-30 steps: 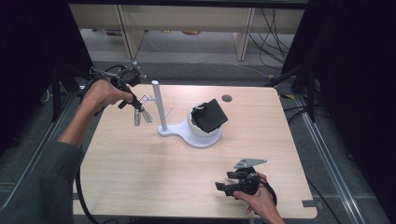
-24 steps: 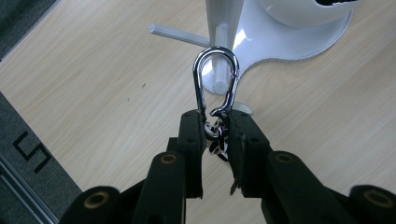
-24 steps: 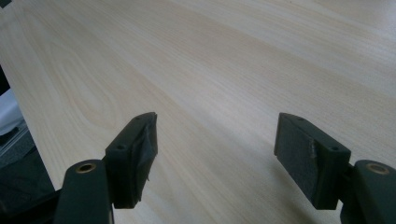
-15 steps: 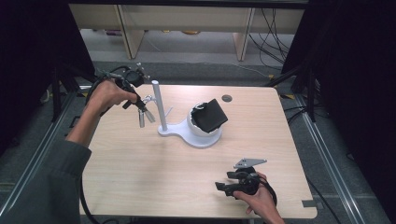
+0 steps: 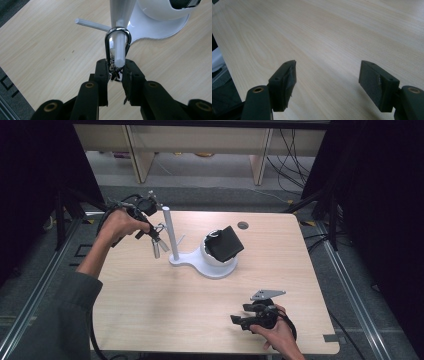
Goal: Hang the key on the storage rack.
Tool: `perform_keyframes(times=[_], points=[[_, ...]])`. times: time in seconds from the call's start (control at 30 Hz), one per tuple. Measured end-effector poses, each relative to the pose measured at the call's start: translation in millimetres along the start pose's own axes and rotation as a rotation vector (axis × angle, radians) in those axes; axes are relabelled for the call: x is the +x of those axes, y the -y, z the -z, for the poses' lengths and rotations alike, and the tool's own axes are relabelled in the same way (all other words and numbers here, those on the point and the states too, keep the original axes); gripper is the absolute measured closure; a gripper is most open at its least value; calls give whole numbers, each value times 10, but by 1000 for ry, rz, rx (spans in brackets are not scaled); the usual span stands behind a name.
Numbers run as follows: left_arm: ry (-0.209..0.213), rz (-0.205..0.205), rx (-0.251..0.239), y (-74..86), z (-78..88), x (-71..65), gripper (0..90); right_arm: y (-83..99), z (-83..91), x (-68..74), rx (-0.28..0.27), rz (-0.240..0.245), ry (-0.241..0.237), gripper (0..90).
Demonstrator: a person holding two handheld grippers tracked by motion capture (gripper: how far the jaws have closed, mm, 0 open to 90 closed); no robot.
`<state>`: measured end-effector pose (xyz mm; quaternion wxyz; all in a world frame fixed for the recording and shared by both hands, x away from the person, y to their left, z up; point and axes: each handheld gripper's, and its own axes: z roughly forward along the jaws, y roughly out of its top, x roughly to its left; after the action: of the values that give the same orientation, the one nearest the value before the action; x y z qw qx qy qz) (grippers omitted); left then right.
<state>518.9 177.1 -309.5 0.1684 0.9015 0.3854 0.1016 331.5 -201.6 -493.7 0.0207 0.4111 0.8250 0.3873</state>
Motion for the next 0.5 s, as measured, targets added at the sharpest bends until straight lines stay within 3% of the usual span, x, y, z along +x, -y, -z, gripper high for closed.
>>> perform_keyframes(times=[0.03, 0.13, 0.17, 0.37, 0.43, 0.5], points=[[8, -4, -2, 9, -6, 13, 780, 2, -1, 14, 8, -21, -1, 311], [5, -2, -12, 17, 10, 17, 764, 1, -4, 3, 6, -7, 0, 311], [8, 19, -26, 28, 30, 20, 762, 0, -7, 5, 8, -14, -6, 311], [7, 19, -19, 70, 74, 30, 745, -2, -10, -10, 2, 6, -2, 311], [11, 23, -19, 82, 85, 27, 734, 1, -2, 15, 11, -23, -5, 311], [9, 22, -19, 86, 91, 27, 725, -2, -9, 3, 4, -4, -9, 311]])
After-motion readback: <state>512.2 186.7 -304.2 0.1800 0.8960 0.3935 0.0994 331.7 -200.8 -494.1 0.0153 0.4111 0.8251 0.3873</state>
